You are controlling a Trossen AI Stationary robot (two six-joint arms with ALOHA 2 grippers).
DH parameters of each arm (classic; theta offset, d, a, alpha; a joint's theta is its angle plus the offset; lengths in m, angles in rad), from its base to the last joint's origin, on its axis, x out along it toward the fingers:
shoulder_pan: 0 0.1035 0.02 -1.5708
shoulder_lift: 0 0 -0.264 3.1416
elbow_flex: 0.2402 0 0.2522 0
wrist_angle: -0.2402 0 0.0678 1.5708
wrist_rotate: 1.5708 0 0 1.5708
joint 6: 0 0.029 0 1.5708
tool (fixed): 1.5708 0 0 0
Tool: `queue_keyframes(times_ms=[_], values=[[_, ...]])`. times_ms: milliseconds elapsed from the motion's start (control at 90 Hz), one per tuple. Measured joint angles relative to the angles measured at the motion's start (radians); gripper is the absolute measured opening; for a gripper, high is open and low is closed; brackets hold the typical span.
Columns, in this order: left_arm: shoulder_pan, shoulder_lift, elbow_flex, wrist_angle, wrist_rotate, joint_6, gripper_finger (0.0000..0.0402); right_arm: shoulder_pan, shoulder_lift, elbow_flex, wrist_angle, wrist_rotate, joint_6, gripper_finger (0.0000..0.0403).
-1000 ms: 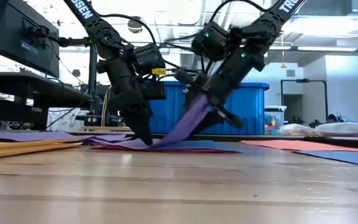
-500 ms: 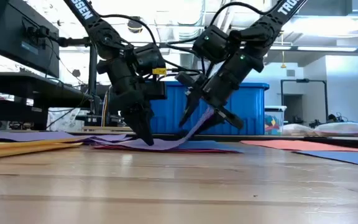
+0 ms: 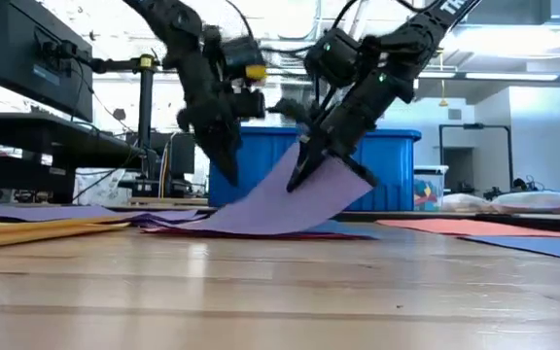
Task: Organize paper
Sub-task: Stack the purple colored paper on top of the other purple colored papers
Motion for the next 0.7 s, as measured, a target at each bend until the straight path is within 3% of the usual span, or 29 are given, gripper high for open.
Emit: queue_keyframes(times_ms=[100,256,344,500,700], values=[[0.015,-0.071,0.146,-0.200,-0.124,0.025,0.0000,-0.010,-0.036,0.008,0.011,-0.001,-0.014,0.0000],[0.055,-0.207,0.351,-0.418,-0.143,-0.047,0.0000,-0.034,-0.061,0.040,0.085,-0.003,-0.040,0.0000],[0.087,-0.295,0.429,-0.516,-0.142,-0.084,0.0000,-0.047,-0.059,0.065,0.145,-0.014,0.039,0.0000],[0.160,-0.489,0.468,-0.661,-0.142,-0.116,0.0000,-0.048,0.030,0.152,0.441,-0.130,0.204,0.0000],[0.259,-0.705,0.469,-0.696,-0.125,-0.090,0.0000,-0.040,0.244,0.466,0.331,-0.160,0.226,0.0000]])
